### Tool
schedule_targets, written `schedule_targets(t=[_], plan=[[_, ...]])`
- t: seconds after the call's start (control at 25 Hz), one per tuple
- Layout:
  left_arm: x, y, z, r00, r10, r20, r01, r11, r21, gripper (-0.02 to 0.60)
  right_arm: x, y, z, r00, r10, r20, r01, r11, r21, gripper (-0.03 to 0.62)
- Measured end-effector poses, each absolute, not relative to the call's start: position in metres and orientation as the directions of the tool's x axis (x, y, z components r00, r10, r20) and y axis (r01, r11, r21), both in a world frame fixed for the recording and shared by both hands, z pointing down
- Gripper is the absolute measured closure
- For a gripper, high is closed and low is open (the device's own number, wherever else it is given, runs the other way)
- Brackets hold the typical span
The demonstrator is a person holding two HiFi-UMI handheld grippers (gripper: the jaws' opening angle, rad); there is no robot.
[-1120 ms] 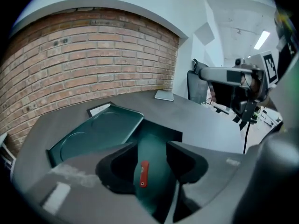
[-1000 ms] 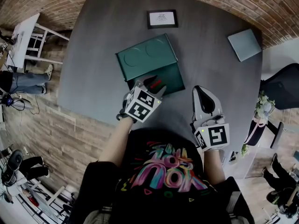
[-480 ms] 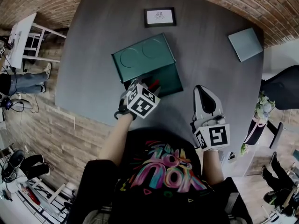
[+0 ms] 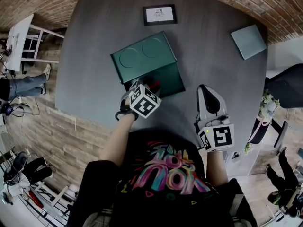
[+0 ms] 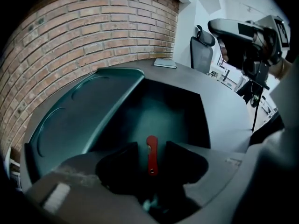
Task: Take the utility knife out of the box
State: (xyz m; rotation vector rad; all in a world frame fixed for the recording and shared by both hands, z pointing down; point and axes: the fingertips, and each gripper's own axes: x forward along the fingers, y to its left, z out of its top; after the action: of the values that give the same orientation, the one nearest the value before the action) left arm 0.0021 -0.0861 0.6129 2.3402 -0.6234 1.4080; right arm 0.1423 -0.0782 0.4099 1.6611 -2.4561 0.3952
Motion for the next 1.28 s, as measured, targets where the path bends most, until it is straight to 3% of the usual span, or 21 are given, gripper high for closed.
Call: schedule_targets(t=[0.48,0.6,0.76,1.28], plan=[[0.0014,-0.0873,0.6130,0.410,-0.212,0.887,-0.540,-0.840,0.049,0.397,0.1448,-0.0780,0.4130,-0.357,-0.894,0.270,-0.934,0.332,-0.135,0.595],[0.0019,-0.0869,0.6128,0.409,-0.213,0.887,-0.537,-0.842,0.046,0.426,0.1460,-0.0768,0.4126,-0.352,-0.896,0.270,-0.936,0.327,-0.134,0.594],[0.0059,-0.0821,0.6143,0.418,-0.201,0.886,-0.533,-0.844,0.060,0.523,0.1479,-0.0743,0.4129,-0.347,-0.897,0.273,-0.937,0.323,-0.131,0.594],[0.0060,-0.0842,0.6104,0.422,-0.241,0.874,-0.552,-0.833,0.036,0.529,0.1492,-0.0697,0.4098,-0.347,-0.898,0.273,-0.938,0.326,-0.119,0.594]])
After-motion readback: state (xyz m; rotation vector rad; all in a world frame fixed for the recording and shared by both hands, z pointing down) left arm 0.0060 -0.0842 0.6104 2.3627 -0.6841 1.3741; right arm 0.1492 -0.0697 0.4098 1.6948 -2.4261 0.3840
